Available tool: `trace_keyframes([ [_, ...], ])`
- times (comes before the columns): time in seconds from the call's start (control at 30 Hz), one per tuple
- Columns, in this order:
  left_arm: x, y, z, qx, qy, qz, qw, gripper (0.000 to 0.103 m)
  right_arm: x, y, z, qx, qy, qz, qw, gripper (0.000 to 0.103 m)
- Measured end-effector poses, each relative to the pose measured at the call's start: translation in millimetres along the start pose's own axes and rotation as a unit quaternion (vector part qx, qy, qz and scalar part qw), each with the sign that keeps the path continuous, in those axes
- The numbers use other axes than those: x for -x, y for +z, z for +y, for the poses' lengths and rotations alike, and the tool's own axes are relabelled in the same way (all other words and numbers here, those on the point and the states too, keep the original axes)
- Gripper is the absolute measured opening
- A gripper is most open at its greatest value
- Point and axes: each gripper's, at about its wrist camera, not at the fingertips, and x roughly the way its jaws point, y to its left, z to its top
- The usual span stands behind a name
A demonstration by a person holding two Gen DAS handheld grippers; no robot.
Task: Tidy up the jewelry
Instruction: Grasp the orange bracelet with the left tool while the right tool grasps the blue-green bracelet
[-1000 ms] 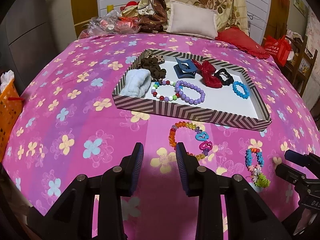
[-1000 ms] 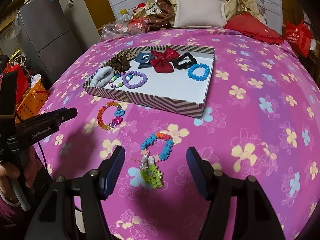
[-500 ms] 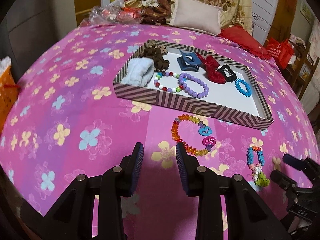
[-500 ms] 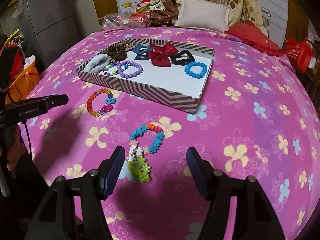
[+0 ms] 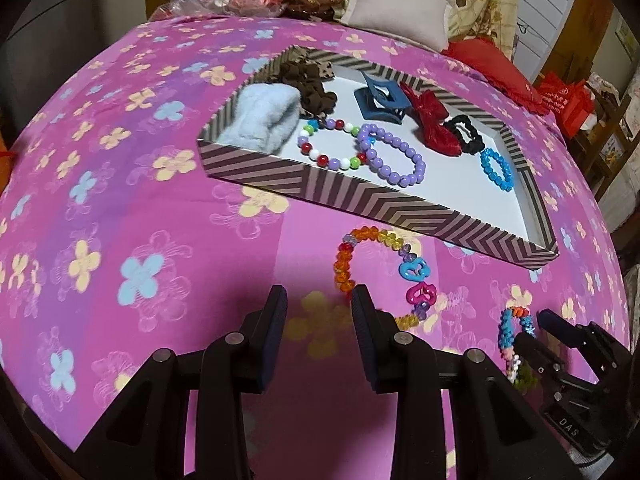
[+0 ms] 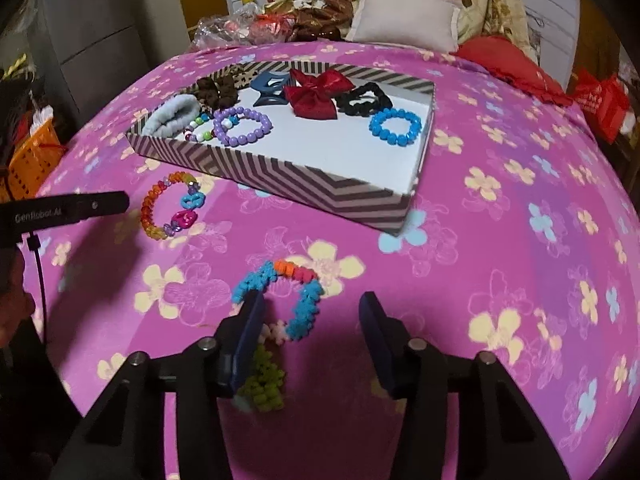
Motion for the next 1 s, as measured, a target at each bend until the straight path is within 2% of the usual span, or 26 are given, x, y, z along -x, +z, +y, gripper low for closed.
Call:
trace_keyframes([
  [0.1,-8.4,4.9,-3.8,-0.003,0.002,0.005,1.0,0.027,-1.8,1.7,-1.4,0.016,-0.017,-0.005,1.0,0.035],
  [0.33,-23.2,14.4,-12.6,-0.013,0.018,0.009,0.9997,0.027,-3.5,4.8,-7.3,0.021,-0.015,-0.014,1.0,0.027],
  [0.43,-25.2,15.1,-18.4,-0.028,0.029,0.007,0.9992,0.027,-3.3,4.9,-8.8,0.023,-0.009,-0.02,0.999,0.013],
  [0.47,-25.9,14.0,-21.7,-0.038,0.035,0.005,0.9987,0.027,-3.3,4.3,-9.4,0.02,-0.004,-0.022,1.0,0.012],
  [0.5,-26.1,13.5,-23.8,-0.044,0.039,0.003,0.9983,0.026,-3.4,4.3,-10.0,0.019,-0.002,-0.023,1.0,0.012],
  [0.53,-25.9,13.1,-25.0,-0.048,0.039,0.001,0.9981,0.018,-3.3,4.5,-10.1,0.02,-0.001,-0.023,1.0,0.012],
  [0.6,-25.2,12.6,-25.5,-0.05,0.025,-0.001,0.9984,0.003,-2.5,4.1,-10.4,0.017,0.001,-0.025,1.0,0.012],
  [0.73,-20.7,13.2,-21.8,-0.037,-0.02,0.008,0.9991,0.003,7.6,5.0,-13.4,0.002,0.023,-0.04,0.999,0.012],
  [1.0,27.5,22.4,-35.6,-0.065,-0.056,-0.039,0.9955,0.002,43.9,18.0,-8.9,0.002,0.056,-0.077,0.995,0.012],
])
